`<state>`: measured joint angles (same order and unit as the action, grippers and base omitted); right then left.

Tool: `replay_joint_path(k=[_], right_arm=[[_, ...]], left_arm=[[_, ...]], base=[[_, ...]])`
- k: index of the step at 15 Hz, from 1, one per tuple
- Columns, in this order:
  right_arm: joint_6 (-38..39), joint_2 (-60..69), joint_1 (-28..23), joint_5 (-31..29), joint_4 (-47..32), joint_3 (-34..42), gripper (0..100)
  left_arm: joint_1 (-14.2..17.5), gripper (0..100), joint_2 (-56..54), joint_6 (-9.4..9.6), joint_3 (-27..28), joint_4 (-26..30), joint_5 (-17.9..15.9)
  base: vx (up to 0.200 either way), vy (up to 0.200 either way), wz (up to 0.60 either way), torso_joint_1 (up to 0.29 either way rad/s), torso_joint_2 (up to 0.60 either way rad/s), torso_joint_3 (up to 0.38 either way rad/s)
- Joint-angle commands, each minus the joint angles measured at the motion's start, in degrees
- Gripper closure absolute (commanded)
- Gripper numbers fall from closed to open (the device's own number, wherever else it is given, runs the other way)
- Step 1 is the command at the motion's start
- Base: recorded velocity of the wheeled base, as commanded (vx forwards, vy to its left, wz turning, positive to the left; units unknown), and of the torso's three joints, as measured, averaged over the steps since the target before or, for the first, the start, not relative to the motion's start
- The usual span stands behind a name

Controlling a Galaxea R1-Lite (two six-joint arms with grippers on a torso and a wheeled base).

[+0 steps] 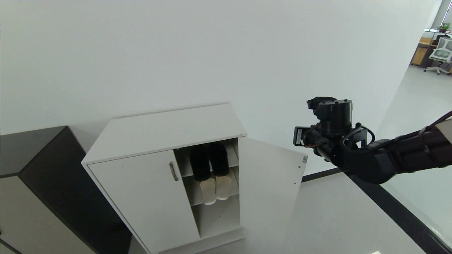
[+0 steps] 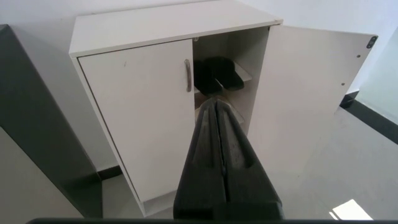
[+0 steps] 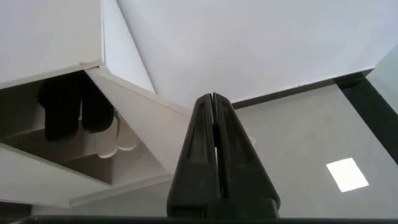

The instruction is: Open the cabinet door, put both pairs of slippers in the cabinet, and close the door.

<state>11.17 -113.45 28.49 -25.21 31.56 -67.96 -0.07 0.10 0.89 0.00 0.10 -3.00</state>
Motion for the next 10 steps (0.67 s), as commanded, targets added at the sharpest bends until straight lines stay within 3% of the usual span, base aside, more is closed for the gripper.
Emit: replay_joint_path(k=[1,10], right_arm=[[0.08,-3.01,-1.59,0.16,0.08,-1.3,100],[1.05,-9.16,-4.41,1.22,0.17,-4.02,100]], left_arm=[[-0.01,100,-0.01,-0.01,0.0,-0.01,0.01],[-0.01,100,-0.01,-0.01,0.0,-0.01,0.01]], base=[[0.0,0.0,0.0,0.0,0.0,0.0],[0.0,0.0,0.0,0.0,0.0,0.0]])
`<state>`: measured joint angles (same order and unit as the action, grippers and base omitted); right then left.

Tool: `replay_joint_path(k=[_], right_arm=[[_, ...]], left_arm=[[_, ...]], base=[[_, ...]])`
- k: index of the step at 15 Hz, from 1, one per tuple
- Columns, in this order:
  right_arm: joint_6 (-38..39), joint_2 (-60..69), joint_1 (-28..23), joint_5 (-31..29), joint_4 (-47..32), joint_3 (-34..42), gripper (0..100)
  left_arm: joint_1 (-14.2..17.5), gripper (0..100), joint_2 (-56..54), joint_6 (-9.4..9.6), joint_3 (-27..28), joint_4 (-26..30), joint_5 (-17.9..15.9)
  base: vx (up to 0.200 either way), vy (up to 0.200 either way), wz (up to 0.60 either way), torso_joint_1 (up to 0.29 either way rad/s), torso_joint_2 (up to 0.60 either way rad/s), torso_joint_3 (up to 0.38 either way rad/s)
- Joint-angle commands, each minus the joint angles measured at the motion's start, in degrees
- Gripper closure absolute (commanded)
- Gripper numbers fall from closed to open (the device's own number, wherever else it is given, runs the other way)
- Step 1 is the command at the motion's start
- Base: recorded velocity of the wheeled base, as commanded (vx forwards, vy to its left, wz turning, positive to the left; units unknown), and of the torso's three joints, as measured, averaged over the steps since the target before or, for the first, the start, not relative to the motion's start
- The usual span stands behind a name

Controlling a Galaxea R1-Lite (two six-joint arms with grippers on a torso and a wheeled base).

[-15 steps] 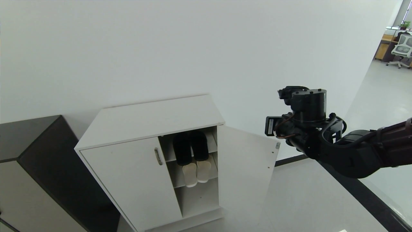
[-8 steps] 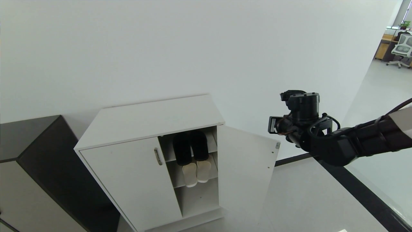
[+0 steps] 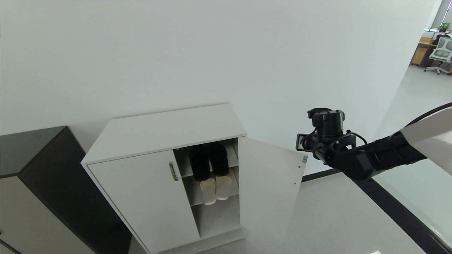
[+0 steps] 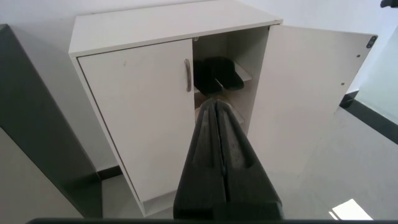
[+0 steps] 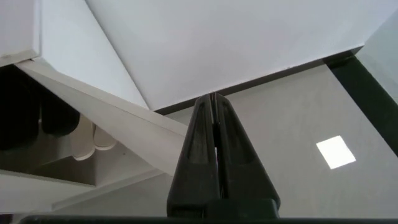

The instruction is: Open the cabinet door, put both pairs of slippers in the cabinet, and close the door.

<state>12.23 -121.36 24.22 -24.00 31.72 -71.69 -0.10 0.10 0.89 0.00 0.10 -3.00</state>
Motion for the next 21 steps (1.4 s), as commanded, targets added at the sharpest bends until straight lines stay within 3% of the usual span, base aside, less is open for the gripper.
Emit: replay_joint_path(k=[1,21], right_arm=[[-0.01,-1.69,-0.23,0.01,0.01,-0.38,100],[-0.1,-5.91,-0.23,0.01,0.54,-0.47,100]], left_arm=[[0.01,100,-0.01,-0.01,0.0,-0.01,0.01],[0.01,100,-0.01,-0.1,0.0,-0.01,0.01]], base=[[0.0,0.0,0.0,0.0,0.0,0.0],[0.0,0.0,0.0,0.0,0.0,0.0]])
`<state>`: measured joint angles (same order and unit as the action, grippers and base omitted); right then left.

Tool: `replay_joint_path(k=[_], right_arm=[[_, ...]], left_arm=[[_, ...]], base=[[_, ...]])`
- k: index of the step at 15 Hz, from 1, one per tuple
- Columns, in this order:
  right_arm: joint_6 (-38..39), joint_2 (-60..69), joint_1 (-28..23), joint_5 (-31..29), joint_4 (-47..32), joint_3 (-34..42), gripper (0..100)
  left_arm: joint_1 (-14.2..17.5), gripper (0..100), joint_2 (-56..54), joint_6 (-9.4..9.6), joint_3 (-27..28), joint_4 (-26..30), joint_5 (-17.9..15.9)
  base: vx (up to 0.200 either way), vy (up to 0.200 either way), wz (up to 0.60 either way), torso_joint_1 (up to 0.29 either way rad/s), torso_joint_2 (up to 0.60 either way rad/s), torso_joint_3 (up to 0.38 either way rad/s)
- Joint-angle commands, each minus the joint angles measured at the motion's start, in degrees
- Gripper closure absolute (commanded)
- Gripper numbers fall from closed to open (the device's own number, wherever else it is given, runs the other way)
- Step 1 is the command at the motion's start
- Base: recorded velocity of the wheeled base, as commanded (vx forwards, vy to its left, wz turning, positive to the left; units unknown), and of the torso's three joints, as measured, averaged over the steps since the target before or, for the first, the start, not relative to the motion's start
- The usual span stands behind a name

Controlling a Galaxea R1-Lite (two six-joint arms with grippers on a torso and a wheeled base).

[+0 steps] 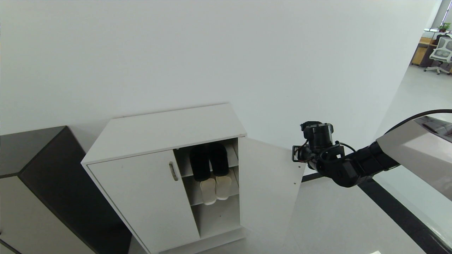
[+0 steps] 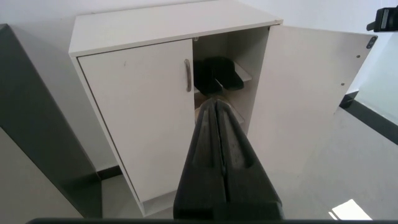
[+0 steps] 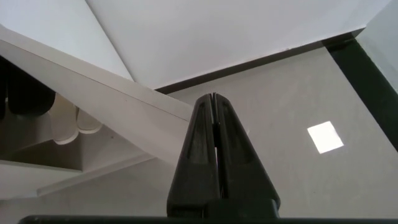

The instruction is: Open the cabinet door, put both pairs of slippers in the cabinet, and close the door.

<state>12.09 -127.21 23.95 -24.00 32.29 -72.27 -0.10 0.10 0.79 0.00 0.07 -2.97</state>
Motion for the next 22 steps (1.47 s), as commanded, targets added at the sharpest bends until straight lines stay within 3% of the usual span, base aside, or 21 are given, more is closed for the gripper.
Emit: replay_joint_path(k=[1,4,9,11,17,22], right_arm=[[-0.05,0.03,0.13,0.01,-0.12,0.28,100],[-0.05,1.26,1.36,0.01,-0.21,1.87,100],[-0.05,6.18,9.0,-0.52,0.14,7.67,100],[-0.05,7.06,9.62,-0.61,0.31,7.75,100],[-0.14,3.72,1.45,-0.08,0.23,2.39,100],[-0.14,-1.02,-1.89,0.01,0.23,-1.47,100]], left_arm=[[0.01,100,-0.01,0.0,0.0,0.01,-0.01],[0.01,100,-0.01,0.0,0.0,0.01,-0.01],[0.01,100,-0.01,0.0,0.0,0.01,-0.01],[0.01,100,-0.01,0.0,0.0,0.01,-0.01],[0.01,100,-0.01,0.0,0.0,0.01,-0.01],[0.01,100,-0.01,0.09,0.0,0.01,-0.01]], base=[[0.0,0.0,0.0,0.0,0.0,0.0],[0.0,0.0,0.0,0.0,0.0,0.0],[0.0,0.0,0.0,0.0,0.0,0.0],[0.0,0.0,0.0,0.0,0.0,0.0],[0.0,0.0,0.0,0.0,0.0,0.0],[0.0,0.0,0.0,0.0,0.0,0.0]])
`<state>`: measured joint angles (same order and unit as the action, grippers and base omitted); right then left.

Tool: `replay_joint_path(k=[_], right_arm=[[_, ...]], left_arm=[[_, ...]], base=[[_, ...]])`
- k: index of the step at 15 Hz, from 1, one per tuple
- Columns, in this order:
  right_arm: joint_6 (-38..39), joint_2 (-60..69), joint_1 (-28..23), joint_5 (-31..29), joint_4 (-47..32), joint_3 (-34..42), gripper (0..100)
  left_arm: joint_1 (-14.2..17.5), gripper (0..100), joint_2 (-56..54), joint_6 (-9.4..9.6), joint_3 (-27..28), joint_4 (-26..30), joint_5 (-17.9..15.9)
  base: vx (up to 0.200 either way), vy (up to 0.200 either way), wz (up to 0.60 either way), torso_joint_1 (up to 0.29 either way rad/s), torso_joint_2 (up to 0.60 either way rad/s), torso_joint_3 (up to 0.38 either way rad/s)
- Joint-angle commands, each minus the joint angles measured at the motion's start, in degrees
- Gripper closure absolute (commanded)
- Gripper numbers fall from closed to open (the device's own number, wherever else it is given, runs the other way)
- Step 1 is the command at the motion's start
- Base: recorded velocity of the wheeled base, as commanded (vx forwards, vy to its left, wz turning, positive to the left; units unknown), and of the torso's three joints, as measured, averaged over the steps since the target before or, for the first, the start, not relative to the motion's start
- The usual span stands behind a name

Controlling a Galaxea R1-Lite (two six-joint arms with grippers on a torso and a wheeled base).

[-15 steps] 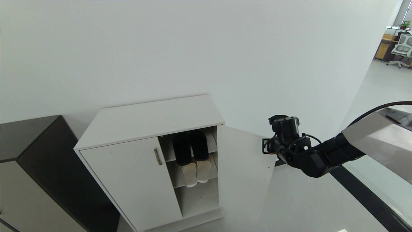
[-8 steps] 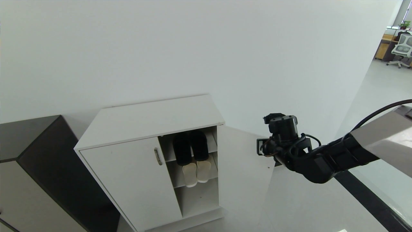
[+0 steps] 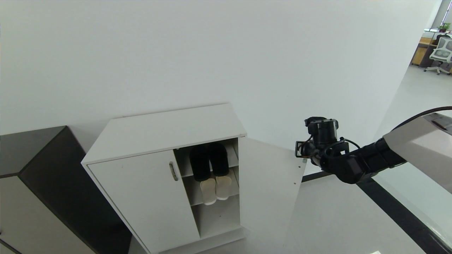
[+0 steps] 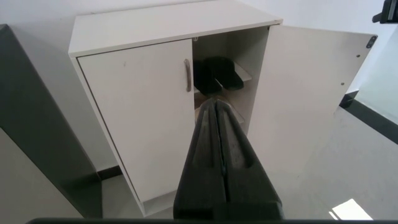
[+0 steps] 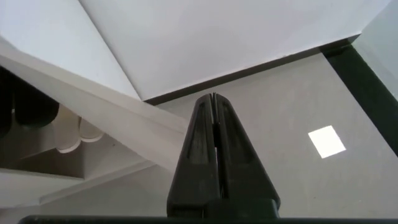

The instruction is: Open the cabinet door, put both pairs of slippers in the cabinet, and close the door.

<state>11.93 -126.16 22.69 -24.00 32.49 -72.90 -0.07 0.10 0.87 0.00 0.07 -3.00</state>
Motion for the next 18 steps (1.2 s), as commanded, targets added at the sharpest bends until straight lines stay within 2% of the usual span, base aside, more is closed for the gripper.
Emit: replay_joint_path(k=[1,12,18], right_arm=[[0.02,-2.69,-0.8,0.01,0.03,-1.19,100],[0.02,-2.69,0.34,-0.08,-0.06,-0.05,100],[-0.07,5.4,9.66,-0.43,0.03,8.04,100]], left_arm=[[-0.01,100,-0.01,0.01,0.0,0.01,0.01],[-0.01,100,-0.01,0.01,0.0,0.01,0.01],[-0.1,100,-0.01,0.01,0.0,0.01,0.01]], base=[[0.0,0.0,0.0,0.0,0.0,0.0],[0.0,0.0,0.0,0.0,0.0,0.0],[0.0,0.0,0.0,0.0,0.0,0.0]])
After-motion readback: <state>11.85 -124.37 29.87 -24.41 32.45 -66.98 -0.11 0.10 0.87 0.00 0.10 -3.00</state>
